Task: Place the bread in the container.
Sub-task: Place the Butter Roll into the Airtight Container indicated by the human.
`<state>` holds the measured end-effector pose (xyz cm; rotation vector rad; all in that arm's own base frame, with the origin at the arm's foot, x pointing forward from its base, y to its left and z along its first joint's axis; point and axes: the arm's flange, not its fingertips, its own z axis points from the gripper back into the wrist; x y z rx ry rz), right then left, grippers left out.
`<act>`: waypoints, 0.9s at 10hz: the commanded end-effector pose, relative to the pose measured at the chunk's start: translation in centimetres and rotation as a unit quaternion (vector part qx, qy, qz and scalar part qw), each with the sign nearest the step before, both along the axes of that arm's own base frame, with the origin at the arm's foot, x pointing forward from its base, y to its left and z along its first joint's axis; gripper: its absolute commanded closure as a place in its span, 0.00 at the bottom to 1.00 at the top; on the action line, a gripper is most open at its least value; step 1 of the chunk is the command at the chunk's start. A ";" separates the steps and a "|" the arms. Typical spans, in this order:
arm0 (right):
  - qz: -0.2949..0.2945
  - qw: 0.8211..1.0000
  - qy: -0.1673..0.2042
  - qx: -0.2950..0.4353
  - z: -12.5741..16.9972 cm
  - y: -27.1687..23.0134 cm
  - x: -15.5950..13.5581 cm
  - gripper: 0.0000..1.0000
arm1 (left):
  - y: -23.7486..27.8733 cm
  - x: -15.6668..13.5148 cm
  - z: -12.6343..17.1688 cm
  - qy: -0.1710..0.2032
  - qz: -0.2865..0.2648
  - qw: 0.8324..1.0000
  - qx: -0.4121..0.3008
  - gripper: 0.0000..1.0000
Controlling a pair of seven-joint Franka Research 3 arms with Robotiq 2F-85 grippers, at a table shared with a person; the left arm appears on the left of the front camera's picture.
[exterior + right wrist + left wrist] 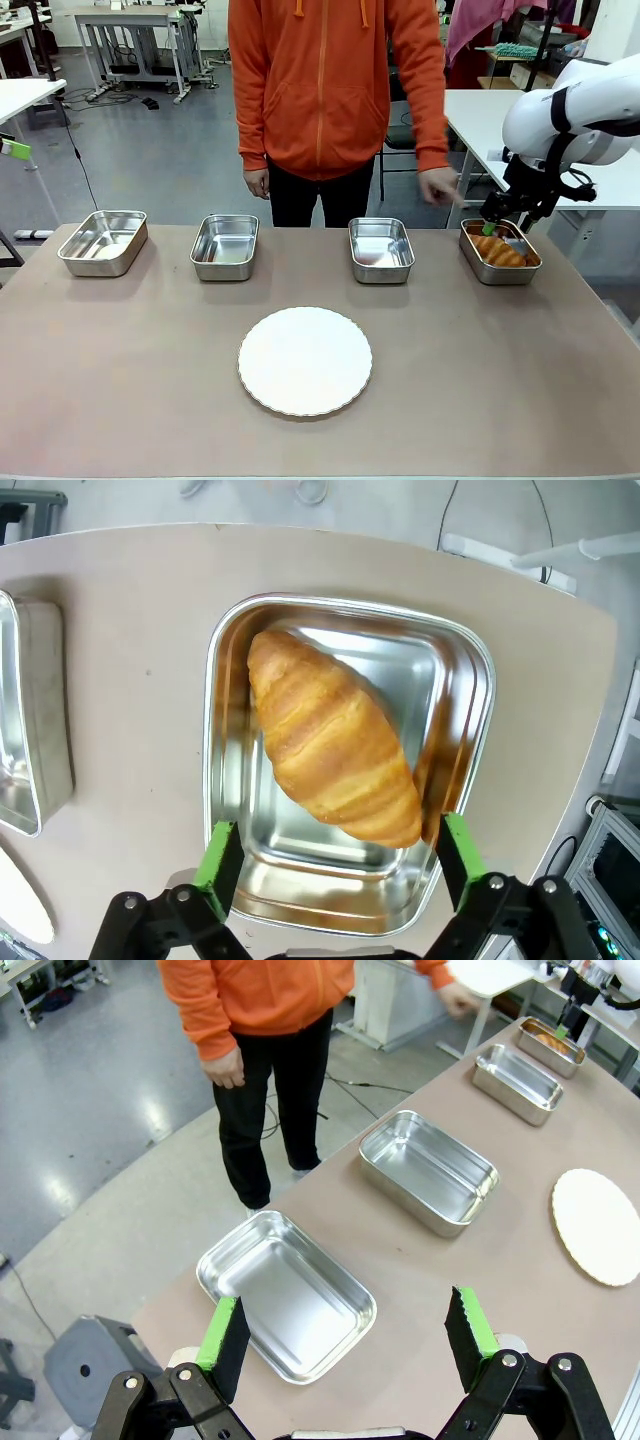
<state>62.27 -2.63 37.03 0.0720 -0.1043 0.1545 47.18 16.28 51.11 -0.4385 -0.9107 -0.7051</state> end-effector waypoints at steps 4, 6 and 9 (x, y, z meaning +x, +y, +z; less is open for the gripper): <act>-0.019 0.997 -0.070 0.033 5.3 4.8 -8.3 0.00 | 0.0 -0.1 0.1 -0.002 -0.003 1.000 -0.005 0.00; -0.015 0.995 -0.086 0.040 6.8 6.3 -13.7 0.00 | 0.0 -0.1 0.1 -0.002 -0.003 1.000 -0.005 0.00; 0.004 0.994 -0.093 0.048 6.9 8.3 -20.9 0.00 | 0.0 -0.1 0.1 -0.002 -0.003 1.000 -0.005 0.00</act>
